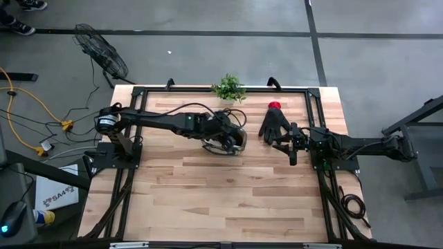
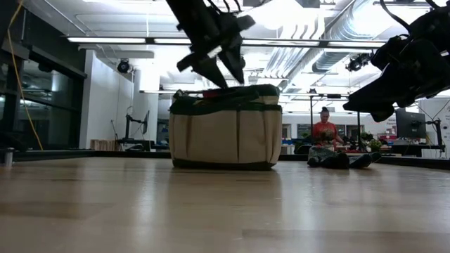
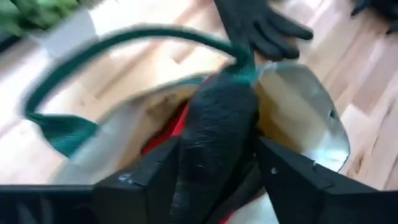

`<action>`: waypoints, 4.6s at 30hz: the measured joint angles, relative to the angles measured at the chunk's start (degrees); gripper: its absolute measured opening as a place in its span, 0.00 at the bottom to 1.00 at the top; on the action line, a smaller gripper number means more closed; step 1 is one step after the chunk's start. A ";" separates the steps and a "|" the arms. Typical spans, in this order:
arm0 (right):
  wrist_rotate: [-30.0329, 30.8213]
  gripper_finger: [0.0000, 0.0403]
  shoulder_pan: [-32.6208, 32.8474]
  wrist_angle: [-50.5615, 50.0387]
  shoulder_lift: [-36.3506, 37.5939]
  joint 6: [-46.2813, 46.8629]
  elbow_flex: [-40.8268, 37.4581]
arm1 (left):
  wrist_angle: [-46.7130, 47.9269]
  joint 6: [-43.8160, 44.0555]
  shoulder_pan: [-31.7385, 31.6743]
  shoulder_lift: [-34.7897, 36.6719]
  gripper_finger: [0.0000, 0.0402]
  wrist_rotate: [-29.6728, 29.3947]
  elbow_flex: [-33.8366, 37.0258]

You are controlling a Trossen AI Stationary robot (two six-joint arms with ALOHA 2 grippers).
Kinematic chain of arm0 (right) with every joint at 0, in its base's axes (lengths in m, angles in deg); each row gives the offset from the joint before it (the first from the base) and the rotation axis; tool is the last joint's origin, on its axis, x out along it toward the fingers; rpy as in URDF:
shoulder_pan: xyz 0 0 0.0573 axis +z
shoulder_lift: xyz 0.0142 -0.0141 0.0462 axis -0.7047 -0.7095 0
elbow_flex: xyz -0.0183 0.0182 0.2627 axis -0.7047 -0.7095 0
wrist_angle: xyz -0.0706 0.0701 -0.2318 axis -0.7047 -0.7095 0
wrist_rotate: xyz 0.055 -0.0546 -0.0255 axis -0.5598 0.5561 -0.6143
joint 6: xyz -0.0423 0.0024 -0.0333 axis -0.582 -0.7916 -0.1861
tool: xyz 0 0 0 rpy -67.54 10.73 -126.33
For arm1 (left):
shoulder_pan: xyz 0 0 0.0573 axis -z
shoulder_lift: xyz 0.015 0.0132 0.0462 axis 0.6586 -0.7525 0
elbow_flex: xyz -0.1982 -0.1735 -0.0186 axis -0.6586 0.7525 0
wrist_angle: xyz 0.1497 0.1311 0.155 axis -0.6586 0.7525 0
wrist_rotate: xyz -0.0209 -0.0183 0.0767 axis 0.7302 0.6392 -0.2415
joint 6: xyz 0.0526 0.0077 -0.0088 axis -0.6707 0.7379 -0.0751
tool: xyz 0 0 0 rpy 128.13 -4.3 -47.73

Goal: Pick & Place Garden tools in Gardening bag
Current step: Put the red glove into the gardening bag

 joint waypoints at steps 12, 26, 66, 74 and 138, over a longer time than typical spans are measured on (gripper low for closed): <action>0.01 0.38 0.01 -0.09 -0.53 0.00 -0.02 | 3.01 0.29 0.42 6.85 0.55 -0.69 -0.04; 0.00 0.38 0.01 -0.03 -0.55 0.01 -0.01 | 2.32 -1.40 0.37 5.42 0.03 5.15 -0.03; 0.04 0.38 -0.01 -0.07 -1.44 0.00 0.00 | 13.36 2.35 0.87 -4.02 0.00 -4.38 -7.61; 0.09 0.38 0.01 -0.02 -1.44 0.00 -0.01 | 16.87 -2.37 3.54 -3.10 0.00 -6.79 -11.93; 1.66 0.38 -0.01 0.15 -2.05 0.00 -0.02 | -60.99 -21.30 9.68 73.96 0.00 13.08 80.57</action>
